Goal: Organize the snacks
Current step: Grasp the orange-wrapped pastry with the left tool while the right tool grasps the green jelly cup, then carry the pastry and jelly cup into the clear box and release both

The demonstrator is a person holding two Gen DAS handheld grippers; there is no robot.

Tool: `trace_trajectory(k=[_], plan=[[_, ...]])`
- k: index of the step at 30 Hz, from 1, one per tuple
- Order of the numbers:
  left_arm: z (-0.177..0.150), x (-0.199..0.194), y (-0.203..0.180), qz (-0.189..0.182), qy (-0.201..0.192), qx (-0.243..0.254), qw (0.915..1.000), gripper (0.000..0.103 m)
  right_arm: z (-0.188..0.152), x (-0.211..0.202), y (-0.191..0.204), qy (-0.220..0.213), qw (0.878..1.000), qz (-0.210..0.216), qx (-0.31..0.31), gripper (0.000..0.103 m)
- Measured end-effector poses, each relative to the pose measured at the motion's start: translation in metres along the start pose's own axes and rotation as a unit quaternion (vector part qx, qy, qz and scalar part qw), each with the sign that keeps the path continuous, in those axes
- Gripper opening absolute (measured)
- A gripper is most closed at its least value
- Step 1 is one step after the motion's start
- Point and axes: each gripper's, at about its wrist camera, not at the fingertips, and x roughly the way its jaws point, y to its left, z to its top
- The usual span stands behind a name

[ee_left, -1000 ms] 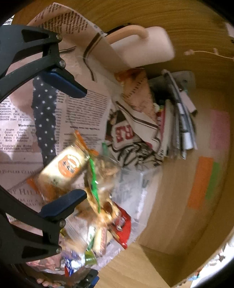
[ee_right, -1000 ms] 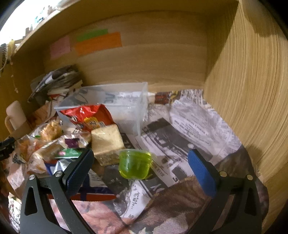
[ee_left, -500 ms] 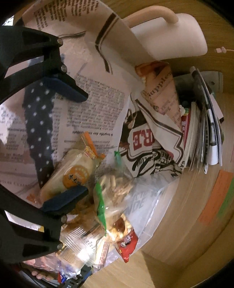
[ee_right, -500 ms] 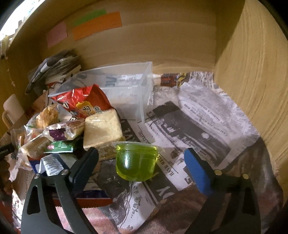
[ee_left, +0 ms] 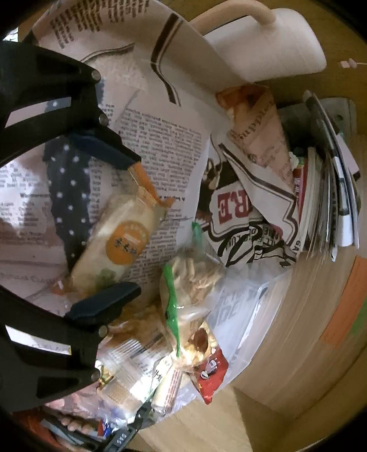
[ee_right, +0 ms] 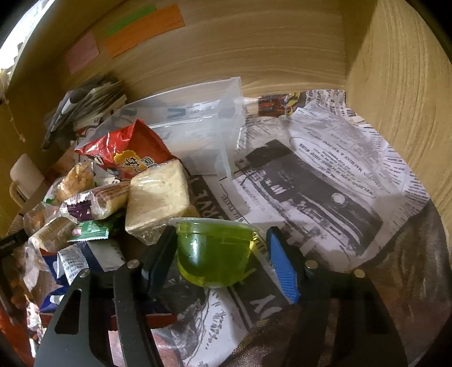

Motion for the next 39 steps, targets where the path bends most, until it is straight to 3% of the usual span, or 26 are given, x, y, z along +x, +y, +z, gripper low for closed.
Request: trace_trajectory(k=[3,9,10,14,15,17,23,39], plan=[[0.001,0.005,-0.002,0.011,-0.008,-0.001,0.9999,0.079,0.000,0.002,0.001,0.002,1.000,0.002,-0.002,0.053],[0.001,0.008,-0.002,0.025,-0.029,0.009,0.9992,0.060,-0.001,0.001,0.003,-0.008,1.000,-0.001,-0.007,0.052],[0.002,0.007,-0.001,0.024,-0.030,0.011,0.9992,0.050,-0.002,0.000,0.003,-0.012,1.000,-0.003,-0.009,0.052],[0.003,0.002,0.000,0.036,-0.037,0.017,0.9985,0.041,-0.002,-0.010,0.005,-0.031,0.999,-0.014,-0.015,0.052],[0.004,0.000,0.001,0.038,-0.040,0.019,0.9983,0.038,-0.001,-0.013,0.004,-0.035,0.999,-0.010,-0.014,0.047],[0.008,-0.006,0.001,0.040,-0.048,0.022,0.9978,0.027,0.001,-0.017,0.003,-0.043,0.999,-0.015,-0.012,0.047],[0.022,-0.022,-0.004,0.036,-0.079,0.035,0.9957,0.019,0.007,-0.031,0.003,-0.071,0.997,-0.015,-0.012,0.047],[0.070,-0.070,-0.021,0.017,-0.172,0.046,0.9839,0.012,0.038,-0.054,0.018,-0.141,0.990,0.000,-0.028,0.047]])
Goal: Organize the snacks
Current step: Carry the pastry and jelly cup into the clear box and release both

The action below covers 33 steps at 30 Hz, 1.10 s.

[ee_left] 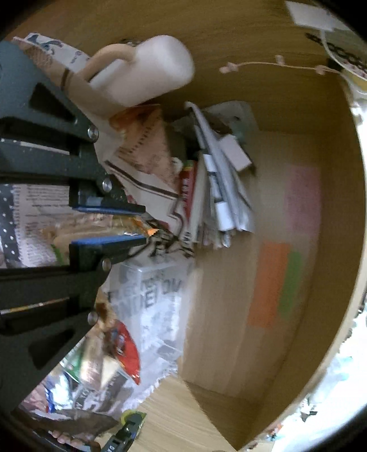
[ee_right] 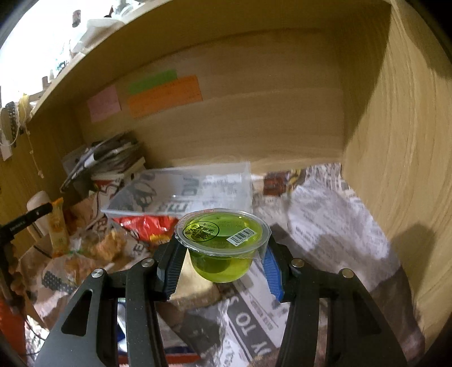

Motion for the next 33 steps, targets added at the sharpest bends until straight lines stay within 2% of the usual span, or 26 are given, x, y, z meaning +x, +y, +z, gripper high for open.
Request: trace_trajectory(k=[9,17,26,33], plan=[[0.039,-0.002,-0.033,-0.019,-0.038,0.041,0.9983,0.012,0.025,0.002,0.011,-0.029,0.999,0.017,-0.022,0.047],[0.062,0.019,-0.069,-0.056,-0.043,0.059,0.9958,0.012,0.051,0.011,0.020,-0.045,0.998,0.033,-0.038,0.047],[0.078,0.061,-0.091,-0.093,-0.010,0.053,0.9942,0.012,0.065,0.050,0.021,-0.016,0.998,0.033,-0.056,0.047],[0.077,0.112,-0.099,-0.129,0.057,0.052,0.9886,0.012,0.062,0.095,0.016,0.040,0.997,0.032,-0.063,0.047]])
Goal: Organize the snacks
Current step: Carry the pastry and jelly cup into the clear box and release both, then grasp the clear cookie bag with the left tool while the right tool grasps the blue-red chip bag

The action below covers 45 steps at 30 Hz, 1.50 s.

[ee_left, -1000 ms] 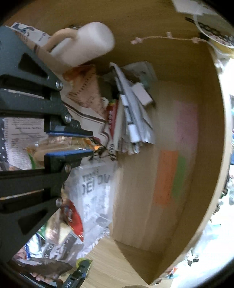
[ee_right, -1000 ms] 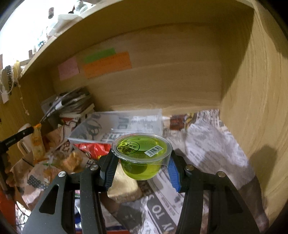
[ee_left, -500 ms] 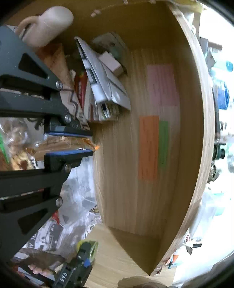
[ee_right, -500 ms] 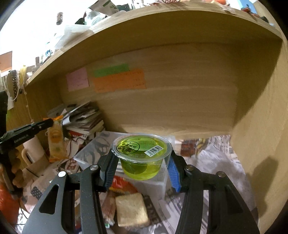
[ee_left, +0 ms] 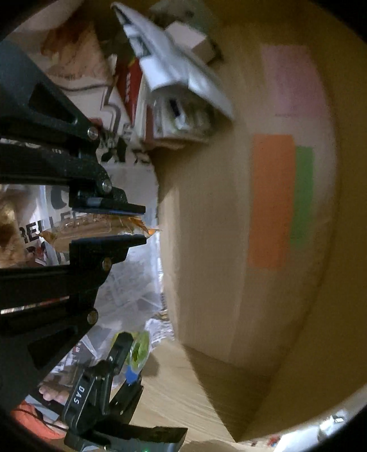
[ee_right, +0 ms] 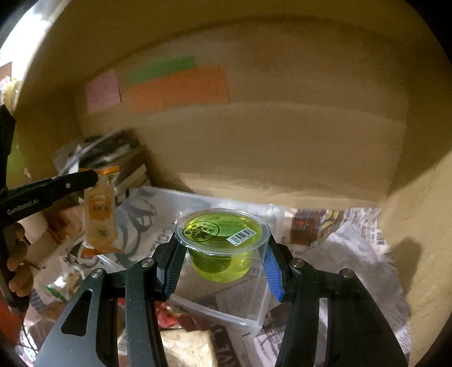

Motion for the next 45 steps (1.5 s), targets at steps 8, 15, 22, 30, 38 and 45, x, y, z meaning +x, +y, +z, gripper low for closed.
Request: trace_trajectory(k=[8,15,22,30,38,45], plan=[[0.002,0.037,0.006,-0.018,0.050,-0.015,0.9985,0.012,-0.004,0.039,-0.003,0.070,0.997,0.005,-0.019,0.047],[-0.004,0.051,0.004,-0.010,0.082,-0.011,0.9965,0.017,-0.007,0.047,-0.003,0.101,0.995,0.014,-0.012,0.049],[-0.009,0.034,0.000,0.009,0.068,-0.003,0.9977,0.043,-0.003,0.024,-0.002,0.057,0.998,-0.009,-0.017,0.075],[-0.014,-0.020,0.002,0.026,0.023,-0.006,0.9994,0.061,-0.004,-0.019,0.011,0.014,0.999,-0.013,-0.030,0.078],[-0.042,-0.066,0.006,0.049,0.011,0.007,0.9987,0.073,-0.027,-0.056,0.033,-0.009,0.999,-0.002,-0.042,0.080],[-0.084,-0.085,0.013,0.053,0.034,-0.010,0.9980,0.081,-0.057,-0.071,0.043,-0.002,0.999,-0.004,-0.039,0.082]])
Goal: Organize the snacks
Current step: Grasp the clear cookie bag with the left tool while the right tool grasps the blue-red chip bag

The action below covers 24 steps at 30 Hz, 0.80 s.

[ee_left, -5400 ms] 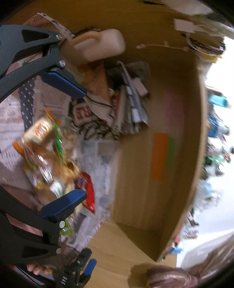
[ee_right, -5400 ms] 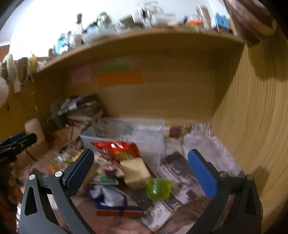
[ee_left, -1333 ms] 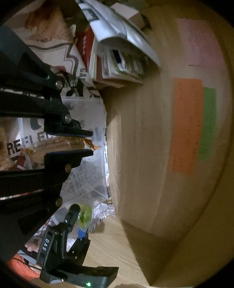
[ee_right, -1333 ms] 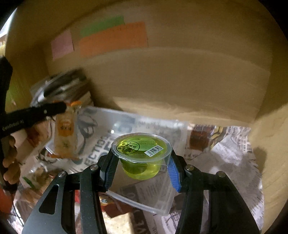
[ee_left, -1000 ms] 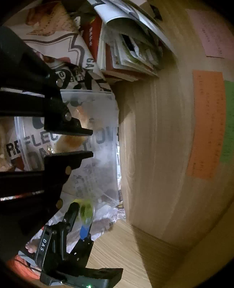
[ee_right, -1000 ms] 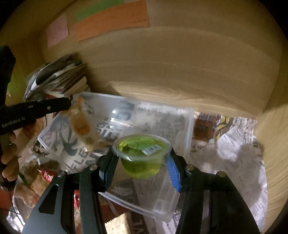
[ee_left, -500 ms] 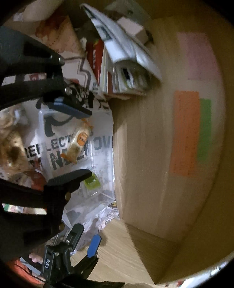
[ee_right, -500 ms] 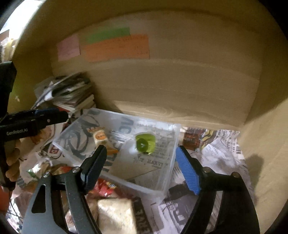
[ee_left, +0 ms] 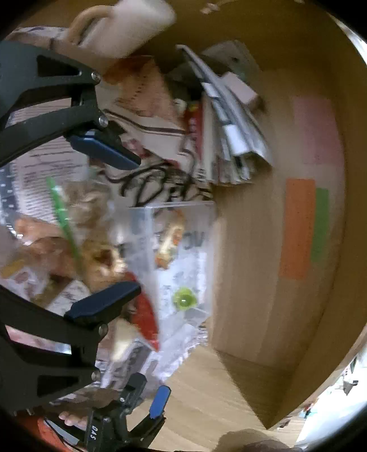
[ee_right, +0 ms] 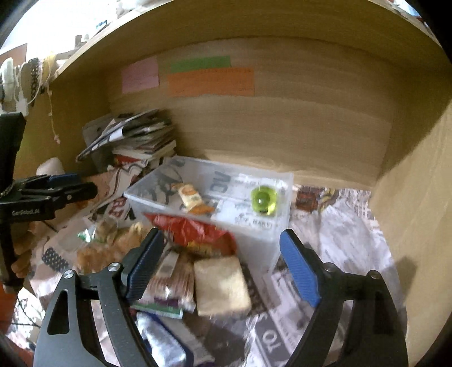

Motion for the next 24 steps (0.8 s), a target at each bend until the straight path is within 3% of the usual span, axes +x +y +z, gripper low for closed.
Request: trace_trajectory(k=[12,19,24], plan=[[-0.068,-0.019,-0.006,-0.013,0.033,-0.014,0.9993,0.085,-0.048,-0.020,0.011,0.029,0.998,0.025,0.050,0.088],[-0.086,-0.004,-0.008,0.001,0.053,-0.012,0.9985,0.085,-0.072,-0.008,0.020,0.066,0.995,0.044,0.062,0.089],[-0.090,0.018,-0.006,0.000,0.071,-0.020,0.9973,0.085,-0.079,0.002,0.019,0.079,0.993,0.048,0.071,0.099]])
